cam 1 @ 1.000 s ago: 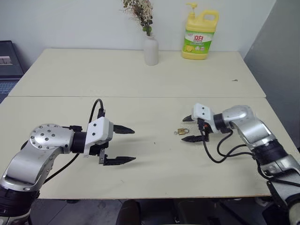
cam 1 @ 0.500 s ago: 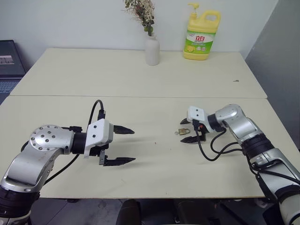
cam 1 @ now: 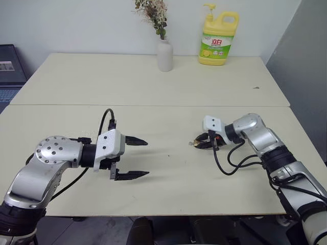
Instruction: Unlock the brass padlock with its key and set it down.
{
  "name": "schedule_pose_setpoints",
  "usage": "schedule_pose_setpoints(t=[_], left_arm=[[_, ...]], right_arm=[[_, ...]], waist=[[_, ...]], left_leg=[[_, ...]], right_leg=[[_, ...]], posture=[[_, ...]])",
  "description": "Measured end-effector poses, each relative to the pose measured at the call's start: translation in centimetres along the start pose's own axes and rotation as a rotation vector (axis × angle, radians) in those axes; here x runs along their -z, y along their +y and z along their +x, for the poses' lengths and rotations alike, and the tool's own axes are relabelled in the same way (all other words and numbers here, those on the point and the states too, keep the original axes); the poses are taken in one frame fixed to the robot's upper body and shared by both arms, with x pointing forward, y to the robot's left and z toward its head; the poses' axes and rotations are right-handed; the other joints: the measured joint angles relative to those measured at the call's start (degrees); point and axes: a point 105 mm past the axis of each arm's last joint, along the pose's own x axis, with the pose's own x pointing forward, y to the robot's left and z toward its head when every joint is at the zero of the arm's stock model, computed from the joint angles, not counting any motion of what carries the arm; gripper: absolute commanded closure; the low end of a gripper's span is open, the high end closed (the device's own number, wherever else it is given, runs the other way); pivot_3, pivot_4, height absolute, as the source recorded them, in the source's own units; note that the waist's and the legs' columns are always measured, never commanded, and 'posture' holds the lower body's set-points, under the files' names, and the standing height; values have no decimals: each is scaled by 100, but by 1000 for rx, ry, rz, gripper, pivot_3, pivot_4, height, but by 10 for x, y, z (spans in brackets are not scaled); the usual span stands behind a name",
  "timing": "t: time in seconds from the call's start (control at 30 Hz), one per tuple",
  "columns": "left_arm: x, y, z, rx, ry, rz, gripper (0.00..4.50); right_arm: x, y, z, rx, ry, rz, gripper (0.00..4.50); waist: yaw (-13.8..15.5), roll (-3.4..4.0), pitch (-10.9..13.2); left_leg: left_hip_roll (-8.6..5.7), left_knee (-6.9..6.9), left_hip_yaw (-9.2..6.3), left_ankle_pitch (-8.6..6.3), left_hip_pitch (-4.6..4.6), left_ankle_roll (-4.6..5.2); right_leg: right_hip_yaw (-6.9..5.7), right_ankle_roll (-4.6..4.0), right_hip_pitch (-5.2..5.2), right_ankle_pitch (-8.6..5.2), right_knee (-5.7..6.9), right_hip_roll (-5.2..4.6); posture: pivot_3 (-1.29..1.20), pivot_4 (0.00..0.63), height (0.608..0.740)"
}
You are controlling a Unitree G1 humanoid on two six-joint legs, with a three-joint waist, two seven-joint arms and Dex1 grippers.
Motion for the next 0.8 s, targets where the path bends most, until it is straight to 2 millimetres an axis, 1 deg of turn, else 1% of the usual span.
schedule_pose_setpoints(t=[0.07, 0.13, 0.2, 0.27, 0.37, 0.43, 0.53, 0.57, 0.6, 0.67, 0.73, 0.8], left_arm=[[0, 1, 2, -7, -18, -48, 0], [0, 1, 2, -13, -14, -58, 0], [-1, 4, 2, -18, -14, -64, 0], [-3, 8, 1, -28, -15, -67, 0], [-3, 14, 1, -36, -26, -90, 0], [-6, 16, 1, -31, -41, -102, 0], [-8, 20, 0, -34, -53, -117, 0], [-8, 22, 0, -34, -53, -121, 0], [-7, 24, -1, -35, -54, -125, 0], [-7, 29, -2, -46, -54, -127, 0], [-12, 31, -1, -47, -67, -113, 0], [-16, 33, 1, -46, -88, -109, 0]], right_arm=[[0, 2, 0, 13, -11, -6, 3568], [0, 3, -3, 19, -8, -16, 3568], [1, 7, -10, 41, -9, -35, 3568], [0, 16, -22, 69, -28, -63, 3568], [-12, 31, -36, 116, -54, -128, 3568], [-19, 38, -42, 158, -64, -174, 3568], [-27, 45, -45, 228, -77, -232, 3568], [-29, 46, -45, 269, -65, -266, 3568], [-32, 43, -47, 346, -46, -326, 3568], [-43, 35, -54, 490, -27, -459, 3568], [-53, 31, -60, 589, -27, -561, 3568], [-58, 30, -62, 659, -43, -605, 3568]], waist=[[-2, 0, 0], [-2, 0, 0], [2, 0, 0], [37, 1, 0], [54, 1, 1], [51, 1, 1], [18, 1, 0], [11, 1, 1], [9, 1, 1], [8, 1, 1], [11, 0, 0], [18, 0, 0]], left_leg=[[0, 0, -4, 0, 0, 0], [-1, 0, -5, 0, 1, 0], [-1, -1, -8, 0, -1, 0], [-3, -1, -13, 0, -4, 0], [-4, -2, -17, 0, -5, 0], [-4, -1, -18, 0, -4, 0], [-4, 0, -18, 0, 1, 0], [-4, 0, -18, 0, 3, -1], [-4, 1, -17, 0, 1, -1], [-5, 2, -17, 1, 1, -1], [-6, 2, -15, 1, 1, -1], [-6, 2, -15, 1, 0, -1]], right_leg=[[-2, 0, 0, 0, 2, 0], [-2, 0, 0, 0, 3, 1], [-5, 0, 0, 0, 3, 1], [-9, 0, -1, -1, 3, 0], [-11, 1, -1, -2, 3, 0], [-12, 4, 0, -3, 4, 1], [-9, 25, 0, -15, 11, 2], [-9, 26, 0, -16, 13, 2], [-8, 27, -3, -16, 18, 2], [-8, 27, -5, -17, 21, 2], [-6, 27, -4, -17, 21, 2], [-7, 27, -4, -17, 21, 2]], posture=[[0, 150, 740], [0, 150, 740], [0, 150, 740], [0, 150, 740], [0, 150, 740], [0, 150, 740], [0, 150, 740], [0, 150, 740], [0, 150, 740], [0, 150, 740], [0, 150, 740], [0, 150, 740]])
